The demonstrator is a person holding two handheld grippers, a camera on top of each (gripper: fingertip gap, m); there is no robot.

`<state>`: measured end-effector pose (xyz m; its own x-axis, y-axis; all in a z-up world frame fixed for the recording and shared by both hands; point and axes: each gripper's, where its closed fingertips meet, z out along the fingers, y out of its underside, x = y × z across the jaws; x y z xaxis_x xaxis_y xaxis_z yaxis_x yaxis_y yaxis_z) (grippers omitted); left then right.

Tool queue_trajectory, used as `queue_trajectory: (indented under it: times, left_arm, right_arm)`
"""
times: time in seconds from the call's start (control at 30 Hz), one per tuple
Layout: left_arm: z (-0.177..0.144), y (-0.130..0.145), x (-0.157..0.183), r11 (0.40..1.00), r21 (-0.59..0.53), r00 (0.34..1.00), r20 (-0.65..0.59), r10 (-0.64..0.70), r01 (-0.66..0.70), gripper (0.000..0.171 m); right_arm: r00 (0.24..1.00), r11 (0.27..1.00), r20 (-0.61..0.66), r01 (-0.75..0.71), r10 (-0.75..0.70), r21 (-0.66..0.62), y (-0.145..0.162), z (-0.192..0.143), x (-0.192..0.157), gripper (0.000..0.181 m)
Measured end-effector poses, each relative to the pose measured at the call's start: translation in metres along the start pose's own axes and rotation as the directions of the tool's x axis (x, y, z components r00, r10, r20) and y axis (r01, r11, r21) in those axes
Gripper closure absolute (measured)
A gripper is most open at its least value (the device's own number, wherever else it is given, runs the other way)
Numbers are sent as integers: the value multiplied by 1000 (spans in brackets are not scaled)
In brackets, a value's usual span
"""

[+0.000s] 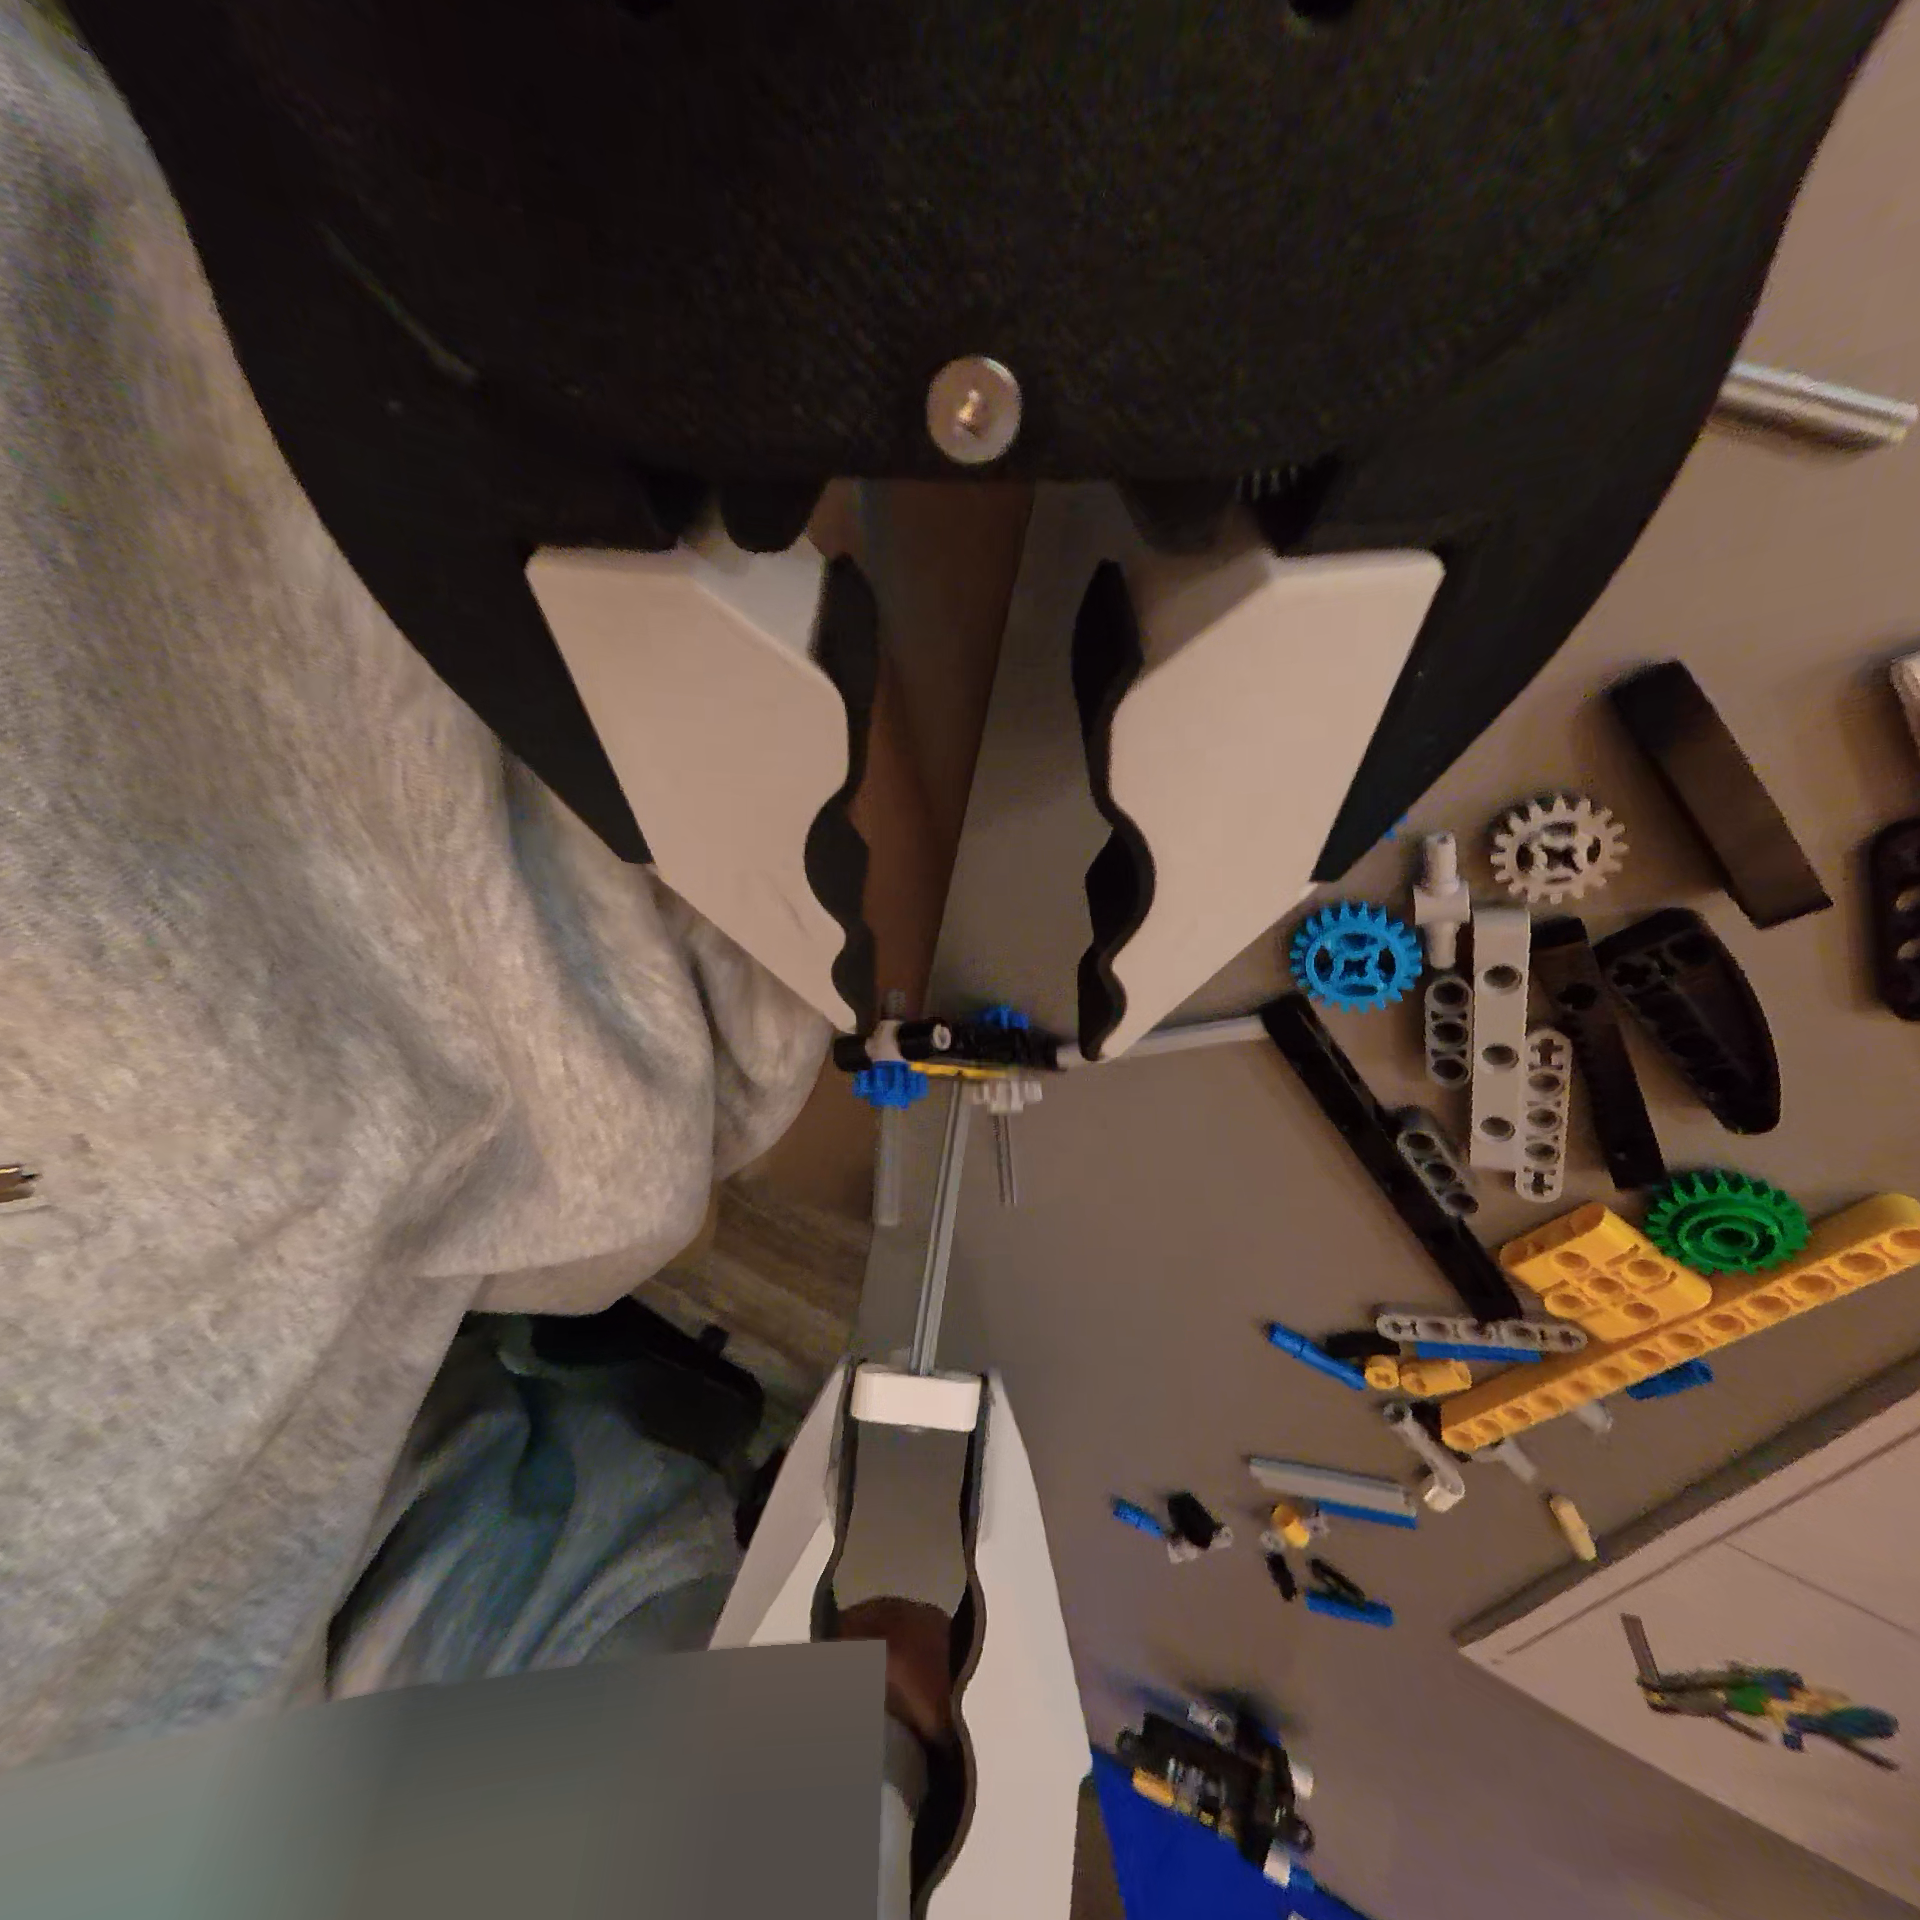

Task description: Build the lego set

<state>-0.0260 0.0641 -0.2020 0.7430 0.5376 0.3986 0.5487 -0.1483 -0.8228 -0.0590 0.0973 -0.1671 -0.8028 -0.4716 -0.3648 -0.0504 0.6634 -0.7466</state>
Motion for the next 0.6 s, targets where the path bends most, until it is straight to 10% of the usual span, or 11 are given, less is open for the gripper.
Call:
queue_trajectory:
  times: [0.6]
  left_arm:
    - [-21, 24, 5, 993, 70, 976, 192, -105, 93, 124]
  right_arm:
    - [999, 999, 1, 39, -39, -8, -7, 7, -2, 160]
